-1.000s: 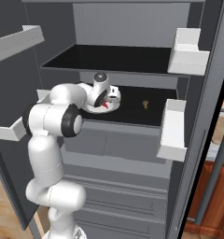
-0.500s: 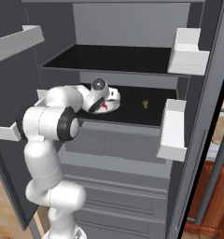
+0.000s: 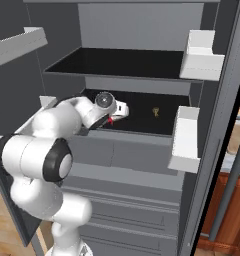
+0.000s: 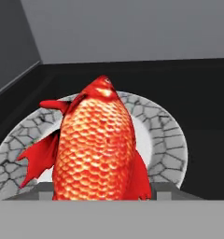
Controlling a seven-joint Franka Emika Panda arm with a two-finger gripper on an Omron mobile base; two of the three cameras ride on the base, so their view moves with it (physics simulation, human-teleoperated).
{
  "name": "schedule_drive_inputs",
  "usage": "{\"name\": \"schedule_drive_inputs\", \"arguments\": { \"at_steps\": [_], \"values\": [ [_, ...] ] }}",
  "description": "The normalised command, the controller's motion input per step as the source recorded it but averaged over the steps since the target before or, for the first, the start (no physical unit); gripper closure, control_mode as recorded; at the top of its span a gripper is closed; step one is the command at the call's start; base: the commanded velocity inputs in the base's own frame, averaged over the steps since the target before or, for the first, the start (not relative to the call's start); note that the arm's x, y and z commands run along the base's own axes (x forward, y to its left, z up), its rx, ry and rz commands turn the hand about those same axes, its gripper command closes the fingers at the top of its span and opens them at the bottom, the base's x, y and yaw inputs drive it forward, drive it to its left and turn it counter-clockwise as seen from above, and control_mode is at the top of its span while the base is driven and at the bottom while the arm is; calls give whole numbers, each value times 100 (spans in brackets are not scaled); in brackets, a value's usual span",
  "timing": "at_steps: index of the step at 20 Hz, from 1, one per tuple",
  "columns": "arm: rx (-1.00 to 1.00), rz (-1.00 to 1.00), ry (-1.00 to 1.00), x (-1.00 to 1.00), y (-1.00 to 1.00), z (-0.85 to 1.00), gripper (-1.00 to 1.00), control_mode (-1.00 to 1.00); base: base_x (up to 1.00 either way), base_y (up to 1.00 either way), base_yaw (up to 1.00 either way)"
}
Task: Retrieve the fish from the fridge and place it on the cutting board.
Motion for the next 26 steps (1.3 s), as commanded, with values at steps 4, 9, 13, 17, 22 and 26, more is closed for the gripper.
{"name": "schedule_drive_inputs", "arguments": {
  "at_steps": [4,9,13,17,22,26],
  "values": [
    [3,-2,0,-100,-7,37,100,-100,0,0,0],
    [1,-2,2,-97,-5,48,100,-100,0,0,0],
    [0,-1,11,-91,0,53,100,-100,0,0,0],
    [0,-1,31,-75,0,45,100,-100,0,0,0],
    [0,0,55,-28,-2,29,100,-100,0,0,0],
    [0,0,45,2,-11,0,100,-100,0,0,0]
  ]
}}
